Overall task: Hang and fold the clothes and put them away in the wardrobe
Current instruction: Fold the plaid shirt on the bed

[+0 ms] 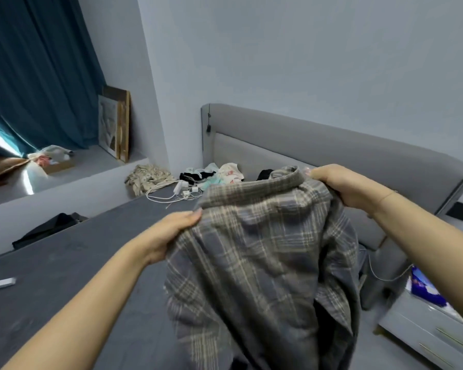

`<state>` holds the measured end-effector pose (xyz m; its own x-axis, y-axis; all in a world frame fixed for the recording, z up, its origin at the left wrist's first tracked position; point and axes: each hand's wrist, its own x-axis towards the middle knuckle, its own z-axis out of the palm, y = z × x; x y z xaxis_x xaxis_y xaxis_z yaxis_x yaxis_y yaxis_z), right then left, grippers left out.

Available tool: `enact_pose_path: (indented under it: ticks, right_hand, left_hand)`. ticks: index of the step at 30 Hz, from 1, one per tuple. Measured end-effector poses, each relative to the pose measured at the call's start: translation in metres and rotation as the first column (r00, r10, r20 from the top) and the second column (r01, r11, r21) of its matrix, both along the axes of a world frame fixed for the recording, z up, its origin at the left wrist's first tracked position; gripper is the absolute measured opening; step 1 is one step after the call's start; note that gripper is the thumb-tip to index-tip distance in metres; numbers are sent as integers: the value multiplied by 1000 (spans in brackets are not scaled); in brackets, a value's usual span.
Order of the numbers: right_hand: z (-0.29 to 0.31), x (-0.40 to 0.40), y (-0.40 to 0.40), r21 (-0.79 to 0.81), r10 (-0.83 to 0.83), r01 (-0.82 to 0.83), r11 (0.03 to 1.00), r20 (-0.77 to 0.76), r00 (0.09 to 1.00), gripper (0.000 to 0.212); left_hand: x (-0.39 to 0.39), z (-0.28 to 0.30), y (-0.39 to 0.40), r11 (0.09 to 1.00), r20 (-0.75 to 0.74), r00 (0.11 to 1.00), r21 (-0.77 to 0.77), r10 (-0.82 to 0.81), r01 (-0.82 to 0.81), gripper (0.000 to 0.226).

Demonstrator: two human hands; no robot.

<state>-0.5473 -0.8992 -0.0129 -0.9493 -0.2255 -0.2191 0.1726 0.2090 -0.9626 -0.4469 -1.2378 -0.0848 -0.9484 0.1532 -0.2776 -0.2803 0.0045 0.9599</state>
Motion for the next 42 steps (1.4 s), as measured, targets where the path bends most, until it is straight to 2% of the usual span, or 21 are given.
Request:
enact_pose_path:
  ticks: [1, 2, 3, 4, 9, 11, 14, 16, 19, 21, 22, 23, 25, 26, 28, 30, 32, 34, 37, 40, 42]
  right_hand:
    - [1, 4, 8, 183, 52, -28, 983, -125, 991, 31]
    - [1, 8, 14, 314, 126, -51, 948, -225, 966, 47]
    - [3, 12, 19, 374, 205, -98, 922, -259, 944, 59]
    - [7, 18, 21, 373, 257, -146, 916, -266, 929, 62]
    - [39, 45, 26, 292, 449, -363, 885, -329, 831, 44]
    - [54, 53, 27, 269, 445, -362, 892, -392, 805, 37]
    - [71, 66, 28, 198, 392, -338, 920, -439, 808, 53]
    - [78, 74, 28, 152, 362, -329, 932, -421, 832, 53]
    - [78, 84, 21, 83, 351, -345, 935, -352, 868, 70]
    - [78, 94, 15, 43, 312, -322, 946, -400, 862, 67]
    - [78, 99, 13, 133, 318, -290, 948, -490, 812, 61]
    - [76, 103, 10, 312, 371, -227, 923, -559, 742, 56]
    - [68, 107, 6, 654, 524, -39, 755, -566, 636, 70]
    - [64, 107, 4, 709, 552, 25, 704, -570, 609, 74]
    - [57, 104, 0, 616, 510, -1, 787, -651, 562, 61]
    - [52, 102, -1, 377, 375, -140, 916, -677, 634, 40]
    - [48, 101, 2, 176, 265, -198, 964, -642, 719, 26]
    - [39, 104, 4, 52, 218, -234, 971, -599, 770, 24]
    - [24, 112, 5, -87, 280, -358, 929, -465, 840, 26]
    - [2, 121, 3, -138, 365, -432, 891, -346, 864, 36]
    - [-17, 122, 0, -178, 366, -420, 890, -272, 890, 42]
  left_hand:
    - [-2, 7, -7, 998, -40, 998, 59, 38, -36, 45]
    - [-4, 15, -14, 994, -78, 995, 98, 59, -52, 42]
    - [-6, 24, -20, 991, -116, 991, 118, 73, -59, 38]
    - [-6, 33, -23, 991, -153, 985, 122, 82, -64, 36]
    - [0, 91, -29, 998, -319, 946, 11, 60, -60, 35]
    - [4, 115, -29, 997, -387, 920, -27, 62, -79, 38]
    - [15, 142, -23, 987, -477, 873, -65, 100, -149, 33]
    - [24, 156, -19, 974, -534, 836, -92, 125, -205, 30]
    - [34, 169, -17, 971, -572, 799, -15, 188, -239, 22]
    - [37, 176, -15, 967, -517, 817, 114, 255, -229, 26]
    - [39, 179, -13, 959, -474, 834, 175, 282, -225, 29]
    - [40, 180, -12, 949, -432, 849, 220, 303, -226, 30]
    - [40, 183, -10, 930, -377, 863, 282, 335, -237, 31]
    - [41, 185, -9, 923, -369, 863, 301, 344, -240, 31]
    - [41, 186, -9, 928, -379, 857, 270, 348, -257, 30]
    - [41, 184, -10, 942, -428, 839, 175, 336, -287, 28]
    - [40, 178, -12, 935, -538, 782, 36, 315, -352, 27]
    - [45, 170, -15, 905, -642, 726, -114, 246, -409, 31]
    - [51, 156, -23, 863, -689, 709, -259, 149, -433, 39]
    - [49, 141, -27, 866, -678, 726, -293, 111, -406, 36]
    - [39, 130, -28, 859, -664, 738, -302, 122, -414, 32]
